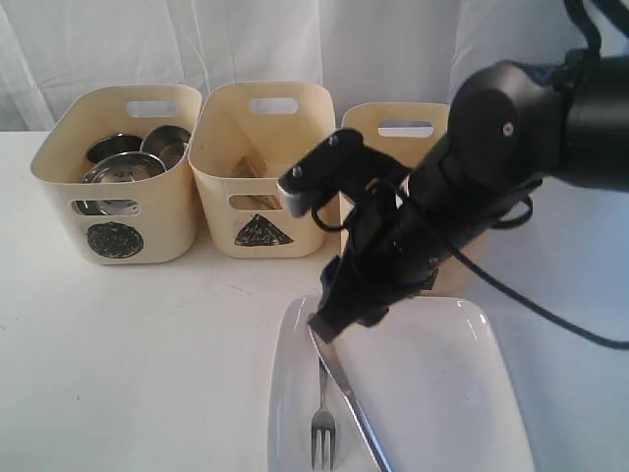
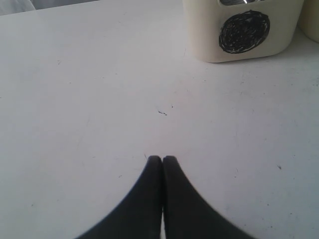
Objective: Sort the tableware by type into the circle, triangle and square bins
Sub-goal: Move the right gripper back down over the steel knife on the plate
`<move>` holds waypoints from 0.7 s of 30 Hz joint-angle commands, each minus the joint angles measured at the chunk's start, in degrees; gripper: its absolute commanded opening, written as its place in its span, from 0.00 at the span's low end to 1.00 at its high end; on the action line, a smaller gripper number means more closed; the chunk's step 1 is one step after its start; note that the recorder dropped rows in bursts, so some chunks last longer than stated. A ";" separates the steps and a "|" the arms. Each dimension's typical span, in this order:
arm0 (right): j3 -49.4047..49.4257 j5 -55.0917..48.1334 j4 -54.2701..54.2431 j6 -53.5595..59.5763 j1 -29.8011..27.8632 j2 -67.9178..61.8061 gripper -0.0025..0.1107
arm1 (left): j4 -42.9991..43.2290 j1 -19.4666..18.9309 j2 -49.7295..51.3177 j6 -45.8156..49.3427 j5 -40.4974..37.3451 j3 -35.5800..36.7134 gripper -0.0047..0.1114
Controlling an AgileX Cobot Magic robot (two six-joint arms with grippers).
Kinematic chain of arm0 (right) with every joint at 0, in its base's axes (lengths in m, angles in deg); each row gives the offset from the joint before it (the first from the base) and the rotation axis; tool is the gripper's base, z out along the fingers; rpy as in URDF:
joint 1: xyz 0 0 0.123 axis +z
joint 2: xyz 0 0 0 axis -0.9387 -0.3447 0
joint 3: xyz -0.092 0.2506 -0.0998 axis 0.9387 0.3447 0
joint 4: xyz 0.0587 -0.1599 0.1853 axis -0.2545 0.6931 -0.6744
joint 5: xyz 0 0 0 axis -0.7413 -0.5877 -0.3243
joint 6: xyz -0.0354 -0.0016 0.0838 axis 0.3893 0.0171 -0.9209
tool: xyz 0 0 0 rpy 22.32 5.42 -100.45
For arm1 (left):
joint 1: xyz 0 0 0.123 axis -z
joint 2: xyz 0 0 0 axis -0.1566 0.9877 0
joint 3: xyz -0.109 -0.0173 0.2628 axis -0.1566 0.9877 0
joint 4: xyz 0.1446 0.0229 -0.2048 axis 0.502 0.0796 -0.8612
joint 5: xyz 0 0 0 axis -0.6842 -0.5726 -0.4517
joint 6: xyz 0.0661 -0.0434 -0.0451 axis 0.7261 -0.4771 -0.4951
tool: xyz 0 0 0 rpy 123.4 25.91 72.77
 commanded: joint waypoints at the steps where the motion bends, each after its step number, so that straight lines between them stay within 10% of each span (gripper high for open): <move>1: 5.29 2.54 -3.49 -1.05 -0.10 0.14 0.43 | -0.36 0.24 -0.20 -0.01 0.07 0.24 0.04; 21: 12.90 11.58 -11.44 -2.61 0.28 -9.78 0.43 | -0.36 0.24 -0.20 -0.01 0.07 0.24 0.04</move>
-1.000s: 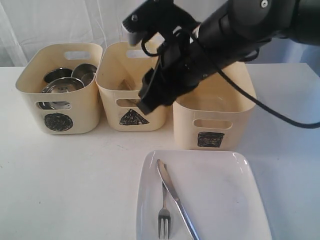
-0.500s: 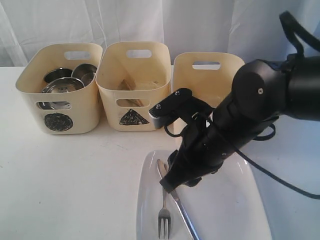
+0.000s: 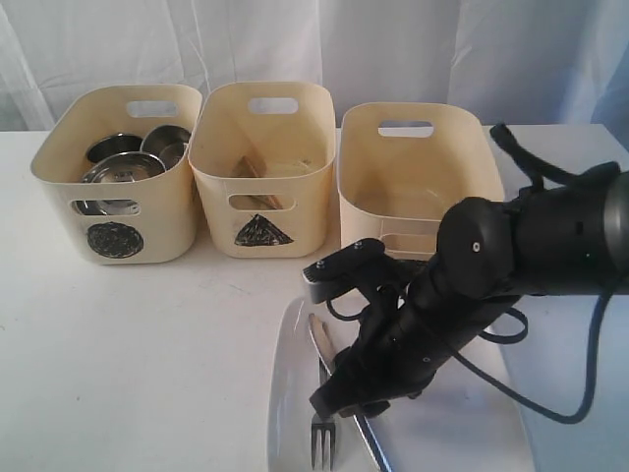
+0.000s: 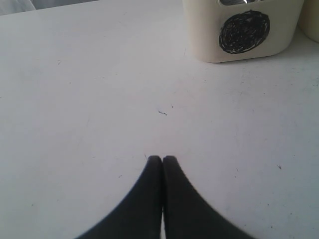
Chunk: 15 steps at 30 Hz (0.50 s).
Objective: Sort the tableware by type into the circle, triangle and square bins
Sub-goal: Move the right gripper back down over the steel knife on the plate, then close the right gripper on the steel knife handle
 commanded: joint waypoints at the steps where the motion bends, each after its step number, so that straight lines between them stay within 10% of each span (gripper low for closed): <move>1: 0.38 1.51 -0.68 0.37 0.71 -2.92 0.43 | -0.36 0.24 -0.20 -0.01 0.07 0.24 0.04; 15: 0.38 5.96 2.44 1.29 5.67 -8.59 0.30 | -0.36 0.24 -0.20 -0.01 0.07 0.24 0.04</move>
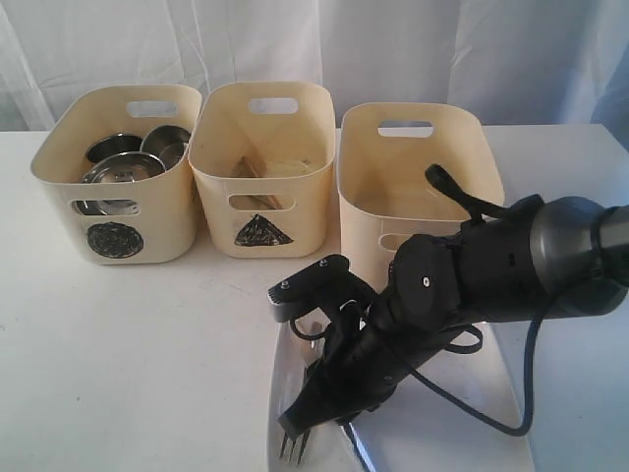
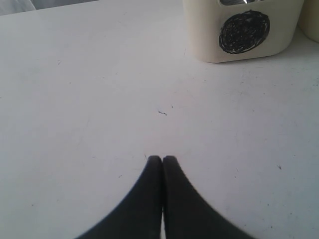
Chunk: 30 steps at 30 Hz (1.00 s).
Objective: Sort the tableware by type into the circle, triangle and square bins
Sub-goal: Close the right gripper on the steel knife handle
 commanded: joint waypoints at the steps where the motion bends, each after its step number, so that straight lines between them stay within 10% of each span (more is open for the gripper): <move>1: 0.86 -1.28 2.58 0.23 0.36 -2.75 0.27 | -0.36 0.24 -0.20 -0.01 0.07 0.24 0.04; 12: 0.86 -1.50 5.77 0.23 0.36 -2.98 0.03 | -0.36 0.24 -0.20 -0.01 0.07 0.24 0.04; 30: 0.86 -1.64 8.32 0.23 0.36 9.35 0.02 | -0.36 0.24 -0.20 -0.01 0.07 0.24 0.04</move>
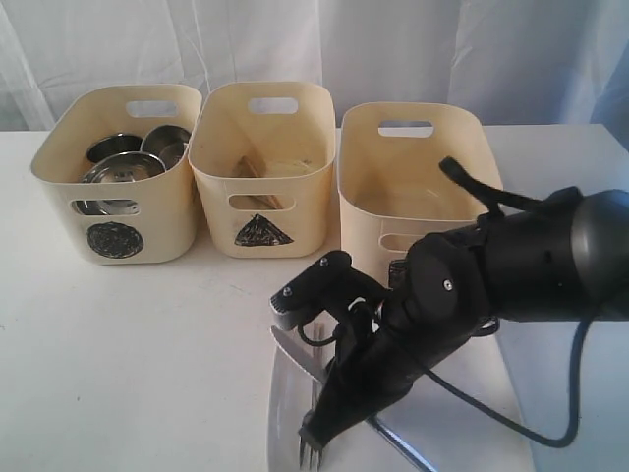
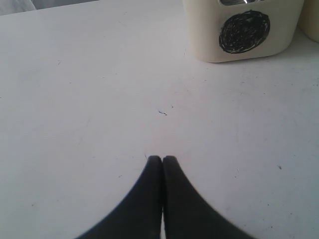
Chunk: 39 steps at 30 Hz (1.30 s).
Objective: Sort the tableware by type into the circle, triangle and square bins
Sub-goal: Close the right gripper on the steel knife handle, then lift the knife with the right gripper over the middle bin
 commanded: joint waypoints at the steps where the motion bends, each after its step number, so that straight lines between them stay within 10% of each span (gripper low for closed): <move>1: 0.13 0.26 0.38 0.62 0.01 4.34 0.02 | -0.36 0.24 -0.20 -0.01 0.07 0.24 0.04; 39: -4.24 62.06 2.22 2.37 0.01 9.77 0.02 | -0.36 0.24 -0.20 -0.01 0.07 0.24 0.04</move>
